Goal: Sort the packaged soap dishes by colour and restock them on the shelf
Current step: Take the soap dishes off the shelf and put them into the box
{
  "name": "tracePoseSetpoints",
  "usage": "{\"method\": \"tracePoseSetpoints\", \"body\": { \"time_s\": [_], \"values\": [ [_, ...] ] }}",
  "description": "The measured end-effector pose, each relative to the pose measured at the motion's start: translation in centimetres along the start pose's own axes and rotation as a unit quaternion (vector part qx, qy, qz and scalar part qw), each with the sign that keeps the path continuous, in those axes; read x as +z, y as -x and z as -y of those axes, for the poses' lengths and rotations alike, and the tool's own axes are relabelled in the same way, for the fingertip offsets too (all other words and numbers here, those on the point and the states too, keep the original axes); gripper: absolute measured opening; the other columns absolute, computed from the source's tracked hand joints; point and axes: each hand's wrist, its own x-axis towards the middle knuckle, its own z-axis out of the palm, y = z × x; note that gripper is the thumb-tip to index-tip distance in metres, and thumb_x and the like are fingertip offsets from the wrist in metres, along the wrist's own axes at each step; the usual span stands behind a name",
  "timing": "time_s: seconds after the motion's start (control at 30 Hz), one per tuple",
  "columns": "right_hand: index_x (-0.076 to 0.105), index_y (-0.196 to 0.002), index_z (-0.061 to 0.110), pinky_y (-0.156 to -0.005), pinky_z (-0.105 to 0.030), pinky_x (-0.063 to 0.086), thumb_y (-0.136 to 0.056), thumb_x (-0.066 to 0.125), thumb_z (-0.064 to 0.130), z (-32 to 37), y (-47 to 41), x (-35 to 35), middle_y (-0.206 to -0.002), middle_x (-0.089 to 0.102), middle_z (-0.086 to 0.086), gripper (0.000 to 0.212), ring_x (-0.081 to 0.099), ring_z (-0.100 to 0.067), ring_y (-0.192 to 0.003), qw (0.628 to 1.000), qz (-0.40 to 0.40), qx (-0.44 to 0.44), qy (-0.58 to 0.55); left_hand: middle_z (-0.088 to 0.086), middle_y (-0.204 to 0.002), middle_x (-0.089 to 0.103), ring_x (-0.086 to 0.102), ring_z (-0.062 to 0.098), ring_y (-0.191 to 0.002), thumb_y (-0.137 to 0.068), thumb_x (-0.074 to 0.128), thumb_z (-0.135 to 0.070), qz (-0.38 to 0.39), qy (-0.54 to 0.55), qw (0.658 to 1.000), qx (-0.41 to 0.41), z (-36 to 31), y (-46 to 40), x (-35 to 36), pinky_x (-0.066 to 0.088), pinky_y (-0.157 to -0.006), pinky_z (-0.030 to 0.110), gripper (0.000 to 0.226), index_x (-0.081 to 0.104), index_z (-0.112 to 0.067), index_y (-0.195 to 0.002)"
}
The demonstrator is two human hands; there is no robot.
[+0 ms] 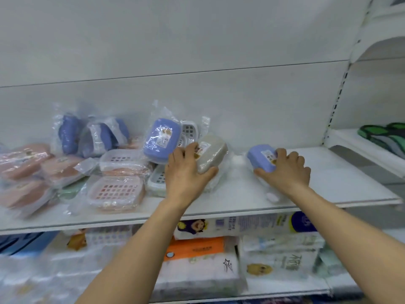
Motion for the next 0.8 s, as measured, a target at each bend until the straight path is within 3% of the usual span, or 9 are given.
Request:
{"method": "tracePoseSetpoints", "body": {
  "time_s": [0.07,0.17,0.37,0.53,0.8],
  "values": [
    [0.038,-0.133,0.016,-0.084,-0.042,0.037,-0.075,0.06,0.068,0.8,3.2,-1.3,-0.124,0.047,-0.014,0.081,0.043,-0.033,-0.114,0.998,-0.056,0.006,-0.042,0.004,-0.13,0.046,0.041,0.022,-0.121,-0.078,0.069,-0.056,-0.029,0.032,0.999,0.011,0.3,2.2,-1.4,0.038,-0.098,0.036,0.078,0.04,-0.026,-0.143],
    [0.037,-0.133,0.018,-0.088,-0.043,0.038,-0.072,0.064,0.067,2.8,8.6,-2.6,-0.121,0.048,-0.011,0.083,0.044,-0.031,-0.112,0.986,-0.124,-0.002,-0.111,-0.001,-0.127,0.046,0.039,0.015,-0.115,-0.077,0.071,-0.055,-0.058,0.075,0.995,0.024,1.6,6.1,-4.4,0.033,-0.095,0.028,0.076,0.04,-0.029,-0.142],
    [0.036,-0.133,0.025,-0.088,-0.042,0.04,-0.067,0.068,0.068,10.3,20.8,-3.1,-0.119,0.047,-0.003,0.086,0.043,-0.026,-0.111,0.971,-0.158,-0.063,-0.166,-0.005,-0.127,0.047,0.038,0.014,-0.114,-0.072,0.064,-0.061,-0.09,0.077,0.993,0.022,8.0,14.5,-12.3,0.031,-0.095,0.027,0.08,0.041,-0.028,-0.141],
    [0.04,-0.134,0.026,-0.087,-0.04,0.04,-0.064,0.07,0.065,19.3,31.1,-0.9,-0.117,0.048,-0.001,0.085,0.043,-0.024,-0.108,0.956,-0.155,-0.133,-0.209,-0.009,-0.126,0.046,0.04,0.012,-0.116,-0.072,0.072,-0.057,-0.105,0.088,0.99,-0.014,16.7,22.6,-20.0,0.039,-0.1,0.035,0.079,0.042,-0.027,-0.139],
    [0.039,-0.135,0.03,-0.084,-0.039,0.039,-0.064,0.069,0.067,32.9,42.4,4.9,-0.119,0.048,0.002,0.085,0.042,-0.021,-0.108,0.949,-0.063,-0.211,-0.228,0.001,-0.126,0.052,0.043,0.019,-0.117,-0.073,0.079,-0.047,-0.142,-0.01,0.983,-0.116,30.9,32.6,-31.3,0.028,-0.095,0.023,0.076,0.048,-0.022,-0.137]
  ]
}}
